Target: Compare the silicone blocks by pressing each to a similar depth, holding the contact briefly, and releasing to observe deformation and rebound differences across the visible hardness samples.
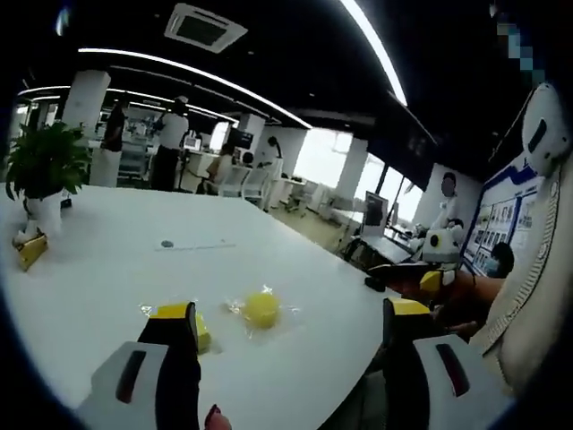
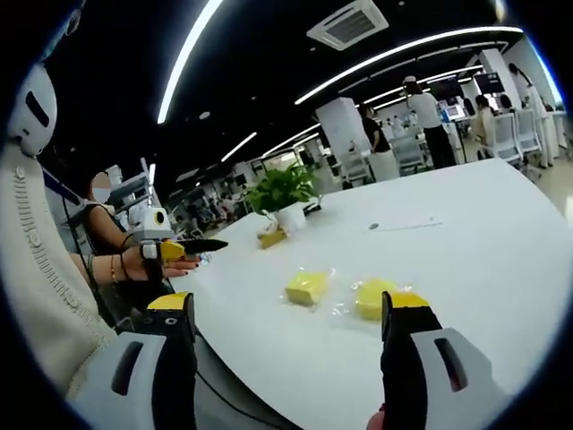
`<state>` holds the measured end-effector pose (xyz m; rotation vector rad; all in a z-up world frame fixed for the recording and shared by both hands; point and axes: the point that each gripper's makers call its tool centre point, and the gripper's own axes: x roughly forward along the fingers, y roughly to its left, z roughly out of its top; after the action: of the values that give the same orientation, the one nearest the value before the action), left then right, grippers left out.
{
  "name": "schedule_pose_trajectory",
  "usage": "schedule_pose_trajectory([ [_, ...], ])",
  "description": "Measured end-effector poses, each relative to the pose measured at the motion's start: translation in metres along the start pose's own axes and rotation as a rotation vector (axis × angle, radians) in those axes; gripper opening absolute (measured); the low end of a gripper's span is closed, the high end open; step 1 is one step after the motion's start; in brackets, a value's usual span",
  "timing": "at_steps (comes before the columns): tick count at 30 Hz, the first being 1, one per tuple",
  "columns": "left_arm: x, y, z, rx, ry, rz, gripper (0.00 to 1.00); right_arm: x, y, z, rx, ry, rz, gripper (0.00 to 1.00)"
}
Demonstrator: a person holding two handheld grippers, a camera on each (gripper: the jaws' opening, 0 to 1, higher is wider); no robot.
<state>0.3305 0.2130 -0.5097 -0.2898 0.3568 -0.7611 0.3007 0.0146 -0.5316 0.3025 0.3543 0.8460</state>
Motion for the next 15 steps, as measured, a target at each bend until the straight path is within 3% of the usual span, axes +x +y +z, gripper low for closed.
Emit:
schedule_pose_trajectory([
  [9,0.025,-0.001,-0.003,-0.097,0.007,-0.021,0.81,0.0,-0.014,-0.003,0.033,-0.001,-0.011,0.78],
  [13,0.037,0.0,-0.001,-0.213,-0.014,-0.033,0.83,0.001,-0.021,-0.005,0.045,-0.001,-0.014,0.78],
  [15,0.042,0.003,-0.002,-0.221,-0.011,-0.03,0.83,0.002,-0.024,-0.006,0.052,0.003,-0.014,0.77],
])
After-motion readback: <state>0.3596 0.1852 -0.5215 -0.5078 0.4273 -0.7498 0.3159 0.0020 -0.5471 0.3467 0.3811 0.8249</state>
